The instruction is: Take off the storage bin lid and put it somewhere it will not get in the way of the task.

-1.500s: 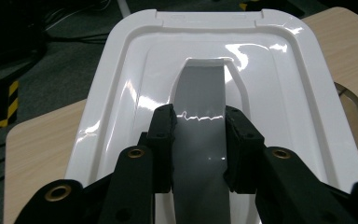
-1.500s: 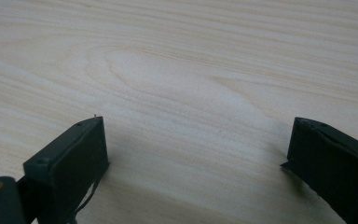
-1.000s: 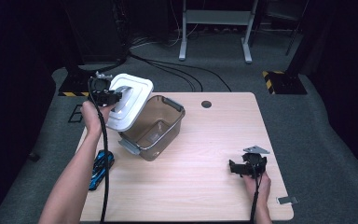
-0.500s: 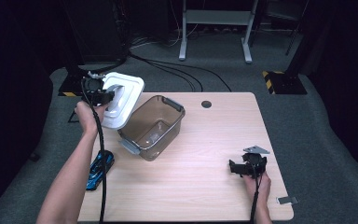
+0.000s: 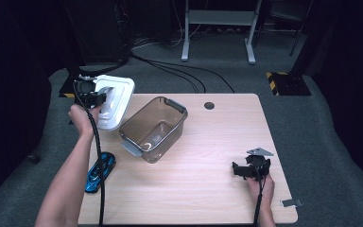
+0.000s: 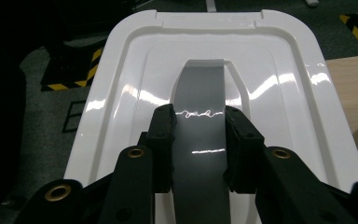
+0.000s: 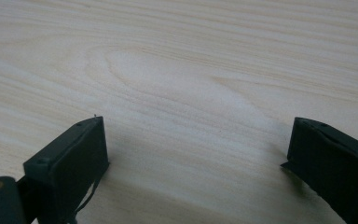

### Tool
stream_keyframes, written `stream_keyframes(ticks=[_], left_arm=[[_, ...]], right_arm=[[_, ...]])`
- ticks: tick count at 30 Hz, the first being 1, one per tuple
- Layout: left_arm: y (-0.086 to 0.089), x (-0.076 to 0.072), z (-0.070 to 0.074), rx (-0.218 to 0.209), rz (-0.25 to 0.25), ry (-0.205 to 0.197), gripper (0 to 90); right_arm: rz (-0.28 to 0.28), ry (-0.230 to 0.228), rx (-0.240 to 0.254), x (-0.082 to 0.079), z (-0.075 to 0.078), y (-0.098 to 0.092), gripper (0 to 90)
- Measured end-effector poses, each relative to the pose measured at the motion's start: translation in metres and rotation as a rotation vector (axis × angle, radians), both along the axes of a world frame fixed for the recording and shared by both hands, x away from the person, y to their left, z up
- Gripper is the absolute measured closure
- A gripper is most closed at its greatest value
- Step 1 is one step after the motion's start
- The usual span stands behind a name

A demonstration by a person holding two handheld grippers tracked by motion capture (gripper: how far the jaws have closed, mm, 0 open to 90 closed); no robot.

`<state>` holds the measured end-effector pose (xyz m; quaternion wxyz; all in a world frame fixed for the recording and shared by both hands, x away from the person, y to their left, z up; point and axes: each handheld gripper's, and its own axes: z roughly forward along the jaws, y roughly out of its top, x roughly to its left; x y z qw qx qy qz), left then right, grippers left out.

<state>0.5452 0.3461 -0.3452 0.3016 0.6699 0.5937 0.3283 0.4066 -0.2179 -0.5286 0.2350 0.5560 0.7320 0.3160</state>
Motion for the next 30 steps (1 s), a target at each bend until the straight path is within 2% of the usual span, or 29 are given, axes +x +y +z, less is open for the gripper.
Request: stream_keyframes(ticks=[9, 16, 23, 30], left_arm=[[0.01, 0.004, -0.019, 0.018, 0.044, 0.028, 67.4], [0.02, 0.007, -0.035, -0.005, 0.083, 0.047, 67.4], [0.023, 0.01, -0.05, -0.012, 0.079, 0.073, 67.4], [0.017, 0.015, -0.064, -0.025, 0.062, 0.09, 67.4]], right_arm=[[0.006, -0.004, -0.004, 0.0, 0.0, 0.0, 4.1], [0.006, -0.004, -0.005, 0.0, 0.0, 0.0, 4.3], [0.005, -0.004, -0.005, 0.0, 0.0, 0.0, 4.3], [0.006, -0.005, -0.006, 0.0, 0.0, 0.0, 4.5]])
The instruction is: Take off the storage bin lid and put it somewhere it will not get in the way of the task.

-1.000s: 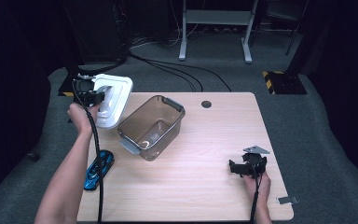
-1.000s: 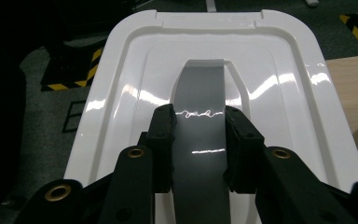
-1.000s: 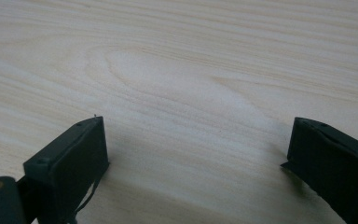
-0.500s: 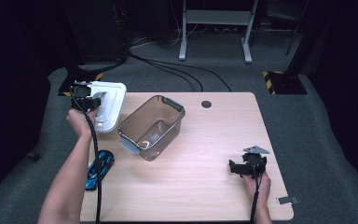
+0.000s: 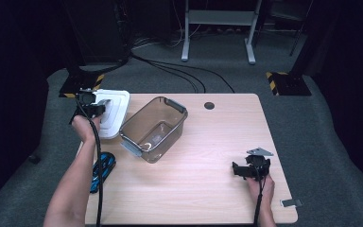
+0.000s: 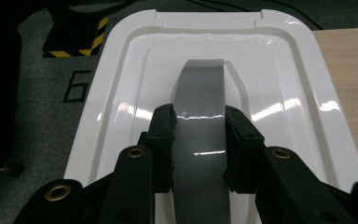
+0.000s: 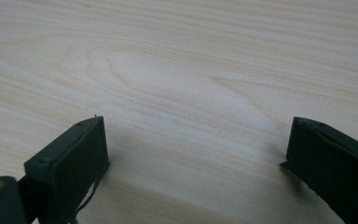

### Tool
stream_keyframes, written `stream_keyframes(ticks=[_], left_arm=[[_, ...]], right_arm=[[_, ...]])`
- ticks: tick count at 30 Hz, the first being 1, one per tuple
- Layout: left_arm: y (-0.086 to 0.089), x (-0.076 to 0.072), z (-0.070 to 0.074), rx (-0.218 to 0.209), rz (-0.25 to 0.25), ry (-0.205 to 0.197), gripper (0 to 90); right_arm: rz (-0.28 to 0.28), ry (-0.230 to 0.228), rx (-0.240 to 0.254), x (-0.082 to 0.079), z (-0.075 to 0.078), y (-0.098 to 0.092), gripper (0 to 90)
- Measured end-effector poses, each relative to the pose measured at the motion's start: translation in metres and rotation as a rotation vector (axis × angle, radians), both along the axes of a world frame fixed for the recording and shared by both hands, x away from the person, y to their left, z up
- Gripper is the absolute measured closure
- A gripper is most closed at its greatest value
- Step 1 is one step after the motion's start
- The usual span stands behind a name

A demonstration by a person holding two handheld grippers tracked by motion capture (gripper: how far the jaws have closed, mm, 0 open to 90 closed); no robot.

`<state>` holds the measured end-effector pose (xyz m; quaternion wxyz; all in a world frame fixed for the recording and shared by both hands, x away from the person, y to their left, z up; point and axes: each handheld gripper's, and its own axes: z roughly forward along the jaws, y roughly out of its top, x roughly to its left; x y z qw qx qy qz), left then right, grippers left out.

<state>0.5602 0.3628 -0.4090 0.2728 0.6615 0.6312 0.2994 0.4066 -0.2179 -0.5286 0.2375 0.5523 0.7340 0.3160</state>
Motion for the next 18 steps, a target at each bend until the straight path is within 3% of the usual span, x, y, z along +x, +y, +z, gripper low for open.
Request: stream_keyframes(ticks=[18], left_arm=[[0.003, 0.005, -0.034, -0.04, 0.0, 0.06, 67.4]], right_arm=[[0.005, 0.0, -0.003, 0.0, 0.0, 0.0, 4.7]])
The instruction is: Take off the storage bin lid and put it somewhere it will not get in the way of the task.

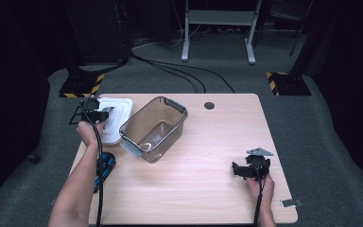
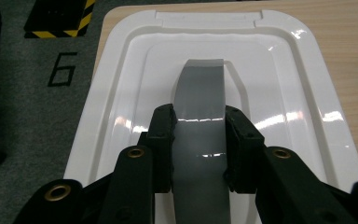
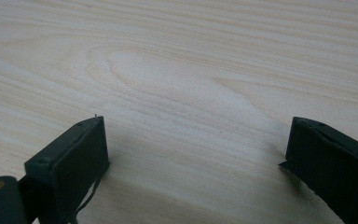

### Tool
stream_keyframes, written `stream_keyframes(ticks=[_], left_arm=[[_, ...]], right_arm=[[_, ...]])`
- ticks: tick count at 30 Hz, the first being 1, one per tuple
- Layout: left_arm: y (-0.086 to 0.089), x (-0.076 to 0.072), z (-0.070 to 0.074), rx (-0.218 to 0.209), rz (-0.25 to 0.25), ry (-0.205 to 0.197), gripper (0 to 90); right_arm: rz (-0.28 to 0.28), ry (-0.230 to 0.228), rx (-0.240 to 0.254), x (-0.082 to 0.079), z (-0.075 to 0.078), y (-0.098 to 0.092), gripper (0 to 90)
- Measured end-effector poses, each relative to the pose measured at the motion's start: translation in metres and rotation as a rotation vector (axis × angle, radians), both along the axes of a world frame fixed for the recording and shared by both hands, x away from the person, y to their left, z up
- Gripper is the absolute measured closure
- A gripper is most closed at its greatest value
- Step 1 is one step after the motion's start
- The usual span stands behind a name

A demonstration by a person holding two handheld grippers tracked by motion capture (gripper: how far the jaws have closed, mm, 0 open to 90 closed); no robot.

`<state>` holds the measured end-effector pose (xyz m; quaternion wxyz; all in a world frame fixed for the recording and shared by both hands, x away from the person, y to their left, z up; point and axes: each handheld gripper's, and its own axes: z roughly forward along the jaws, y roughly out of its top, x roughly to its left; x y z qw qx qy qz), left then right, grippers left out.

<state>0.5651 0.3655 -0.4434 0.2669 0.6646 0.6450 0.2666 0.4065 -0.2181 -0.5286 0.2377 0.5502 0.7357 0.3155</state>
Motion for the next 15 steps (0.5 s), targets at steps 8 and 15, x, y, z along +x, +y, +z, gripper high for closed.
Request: stream_keyframes(ticks=[8, 15], left_arm=[[0.001, 0.002, -0.013, -0.014, -0.001, 0.039, 67.4], [0.004, 0.004, -0.023, -0.025, -0.003, 0.074, 67.3]], right_arm=[[0.001, 0.0, 0.0, 0.0, 0.0, 0.0, 4.7], [0.001, 0.0, 0.0, 0.0, 0.0, 0.0, 4.8]])
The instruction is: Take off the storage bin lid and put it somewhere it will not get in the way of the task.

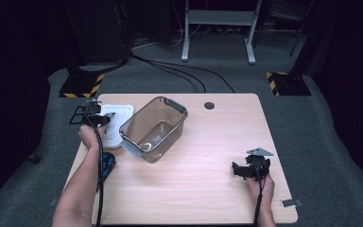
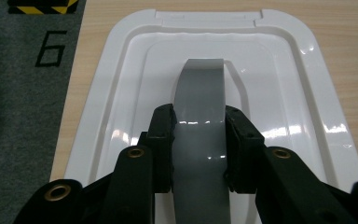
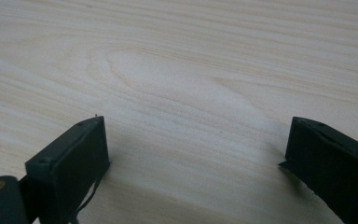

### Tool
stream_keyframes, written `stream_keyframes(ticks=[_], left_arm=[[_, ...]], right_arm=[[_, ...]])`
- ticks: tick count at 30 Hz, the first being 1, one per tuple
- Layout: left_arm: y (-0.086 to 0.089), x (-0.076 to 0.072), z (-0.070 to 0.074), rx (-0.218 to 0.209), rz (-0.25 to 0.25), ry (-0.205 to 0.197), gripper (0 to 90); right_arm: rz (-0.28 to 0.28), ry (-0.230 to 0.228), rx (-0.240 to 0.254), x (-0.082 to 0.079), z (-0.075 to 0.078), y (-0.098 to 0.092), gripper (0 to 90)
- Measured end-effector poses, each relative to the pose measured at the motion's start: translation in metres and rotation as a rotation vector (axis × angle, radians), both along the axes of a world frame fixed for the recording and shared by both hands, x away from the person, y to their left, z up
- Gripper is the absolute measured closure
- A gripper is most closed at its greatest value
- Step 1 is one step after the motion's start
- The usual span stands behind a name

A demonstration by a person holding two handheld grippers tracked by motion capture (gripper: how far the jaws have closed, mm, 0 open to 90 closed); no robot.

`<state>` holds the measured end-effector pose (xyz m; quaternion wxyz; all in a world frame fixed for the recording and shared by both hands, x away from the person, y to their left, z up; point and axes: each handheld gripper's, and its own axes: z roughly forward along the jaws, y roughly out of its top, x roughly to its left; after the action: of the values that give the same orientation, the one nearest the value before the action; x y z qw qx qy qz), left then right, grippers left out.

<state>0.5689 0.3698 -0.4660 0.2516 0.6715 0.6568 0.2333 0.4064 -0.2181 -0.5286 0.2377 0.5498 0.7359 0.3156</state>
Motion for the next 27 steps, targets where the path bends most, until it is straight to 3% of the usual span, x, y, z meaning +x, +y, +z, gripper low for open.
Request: stream_keyframes(ticks=[6, 11, 15, 19, 21, 25, 27], left_arm=[[-0.002, 0.002, -0.009, -0.017, -0.008, 0.013, 67.2], [-0.001, 0.003, -0.015, -0.005, -0.04, 0.045, 66.8], [-0.001, 0.003, -0.016, -0.037, -0.034, 0.032, 66.0], [0.002, 0.001, -0.011, -0.043, -0.019, 0.032, 47.6], [0.003, -0.001, -0.009, -0.071, -0.02, 0.027, 39.2], [0.008, -0.007, -0.002, -0.122, -0.077, 0.034, 28.6], [0.009, -0.012, 0.002, -0.107, -0.087, 0.022, 25.3]], right_arm=[[0.0, 0.0, 0.0, 0.0, 0.0, 0.0, 4.8], [0.0, 0.0, 0.0, 0.0, 0.0, 0.0, 4.8], [0.0, 0.0, 0.0, 0.0, 0.0, 0.0, 4.9], [0.001, 0.0, 0.0, 0.0, 0.0, 0.0, 5.0], [0.0, -0.001, 0.001, 0.0, 0.0, 0.0, 5.0], [0.0, -0.002, 0.002, 0.0, 0.0, 0.0, 5.2], [0.0, -0.002, 0.002, 0.0, 0.0, 0.0, 5.2]])
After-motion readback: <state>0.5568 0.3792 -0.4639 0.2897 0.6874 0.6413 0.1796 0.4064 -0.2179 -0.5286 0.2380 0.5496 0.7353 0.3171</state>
